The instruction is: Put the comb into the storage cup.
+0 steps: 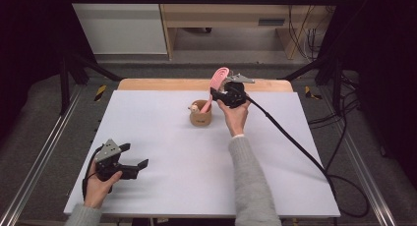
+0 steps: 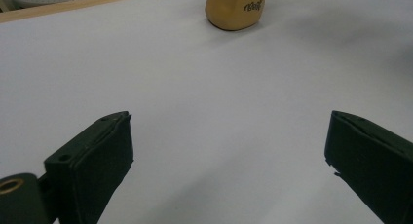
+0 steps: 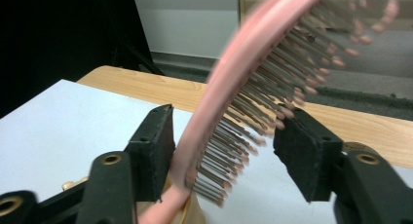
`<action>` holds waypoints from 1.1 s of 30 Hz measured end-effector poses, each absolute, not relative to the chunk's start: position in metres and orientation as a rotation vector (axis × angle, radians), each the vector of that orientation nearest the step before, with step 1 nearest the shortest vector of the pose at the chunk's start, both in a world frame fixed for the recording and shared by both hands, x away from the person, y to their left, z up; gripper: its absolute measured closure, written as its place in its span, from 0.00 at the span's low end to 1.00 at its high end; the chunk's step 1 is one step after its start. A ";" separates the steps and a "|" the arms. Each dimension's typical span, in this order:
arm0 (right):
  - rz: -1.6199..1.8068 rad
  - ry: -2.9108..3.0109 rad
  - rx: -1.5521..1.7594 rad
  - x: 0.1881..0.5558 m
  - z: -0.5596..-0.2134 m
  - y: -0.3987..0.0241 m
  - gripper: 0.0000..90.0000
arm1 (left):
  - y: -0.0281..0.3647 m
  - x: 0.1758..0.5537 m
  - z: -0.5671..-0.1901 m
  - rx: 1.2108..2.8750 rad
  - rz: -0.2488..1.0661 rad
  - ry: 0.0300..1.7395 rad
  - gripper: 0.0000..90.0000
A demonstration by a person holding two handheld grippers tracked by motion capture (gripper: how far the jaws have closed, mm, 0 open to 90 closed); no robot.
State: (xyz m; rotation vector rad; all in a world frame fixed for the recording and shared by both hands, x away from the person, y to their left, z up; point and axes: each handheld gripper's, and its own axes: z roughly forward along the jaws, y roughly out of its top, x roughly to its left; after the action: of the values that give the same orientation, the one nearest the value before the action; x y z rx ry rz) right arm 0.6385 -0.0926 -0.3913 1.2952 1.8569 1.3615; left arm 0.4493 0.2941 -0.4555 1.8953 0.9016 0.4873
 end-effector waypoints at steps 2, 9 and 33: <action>1.356 1.857 1.281 0.638 -0.391 -0.093 0.40 | 0.294 0.449 -0.455 1.895 0.488 0.901 0.04; 1.348 1.855 1.268 0.637 -0.391 -0.096 0.30 | 0.294 0.449 -0.456 1.896 0.486 0.901 0.04; 1.394 1.918 1.197 0.599 -0.378 -0.118 0.01 | 0.293 0.450 -0.456 1.899 0.484 0.904 0.03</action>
State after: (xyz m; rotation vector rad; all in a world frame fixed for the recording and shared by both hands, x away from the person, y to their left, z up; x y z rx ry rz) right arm 0.5986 -0.1180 -0.3776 1.1973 1.9175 1.3936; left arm 0.4498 0.2932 -0.4563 1.8989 0.9036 0.4837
